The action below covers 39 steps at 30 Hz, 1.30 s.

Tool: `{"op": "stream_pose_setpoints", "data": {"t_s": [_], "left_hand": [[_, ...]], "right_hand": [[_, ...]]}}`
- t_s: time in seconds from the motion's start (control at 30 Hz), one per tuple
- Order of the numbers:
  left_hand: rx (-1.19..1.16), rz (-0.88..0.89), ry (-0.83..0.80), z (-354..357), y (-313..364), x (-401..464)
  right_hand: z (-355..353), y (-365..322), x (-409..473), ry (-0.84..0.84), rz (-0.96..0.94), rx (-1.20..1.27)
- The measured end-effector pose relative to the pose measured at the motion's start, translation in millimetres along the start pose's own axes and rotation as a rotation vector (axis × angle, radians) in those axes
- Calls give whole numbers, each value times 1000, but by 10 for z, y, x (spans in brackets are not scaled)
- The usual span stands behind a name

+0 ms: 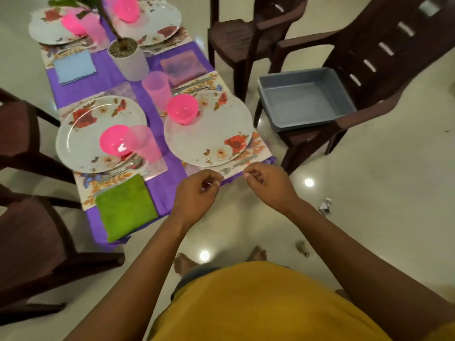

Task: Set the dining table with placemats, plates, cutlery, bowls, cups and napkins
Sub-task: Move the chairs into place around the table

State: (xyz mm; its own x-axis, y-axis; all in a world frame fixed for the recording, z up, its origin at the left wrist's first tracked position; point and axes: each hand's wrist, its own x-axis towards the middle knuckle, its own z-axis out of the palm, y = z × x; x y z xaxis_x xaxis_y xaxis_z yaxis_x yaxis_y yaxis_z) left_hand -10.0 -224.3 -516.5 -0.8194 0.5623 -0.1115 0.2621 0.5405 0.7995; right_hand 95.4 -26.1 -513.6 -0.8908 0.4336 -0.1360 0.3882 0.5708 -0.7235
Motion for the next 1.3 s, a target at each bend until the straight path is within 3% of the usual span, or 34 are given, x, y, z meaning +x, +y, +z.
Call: {"op": "stream_pose_setpoints", "data": {"t_s": [0.37, 0.63, 0.87, 1.1, 1.3], "left_hand": [[-55, 165, -210, 1221, 1113, 790], [-65, 194, -360, 2104, 1610, 1802], [-10, 102, -558, 2826, 1946, 2744], [220, 132, -706, 3244, 2182, 3475], [347, 53, -773, 3730, 2421, 3854]], "right_hand": [[-1298, 933, 34, 223, 149, 9], [-2045, 1666, 535, 236, 287, -8], [-2622, 2296, 1160, 84, 319, -122], [-3018, 2939, 1852, -1, 370, -276], [-3219, 3552, 2423, -229, 310, -525]]}}
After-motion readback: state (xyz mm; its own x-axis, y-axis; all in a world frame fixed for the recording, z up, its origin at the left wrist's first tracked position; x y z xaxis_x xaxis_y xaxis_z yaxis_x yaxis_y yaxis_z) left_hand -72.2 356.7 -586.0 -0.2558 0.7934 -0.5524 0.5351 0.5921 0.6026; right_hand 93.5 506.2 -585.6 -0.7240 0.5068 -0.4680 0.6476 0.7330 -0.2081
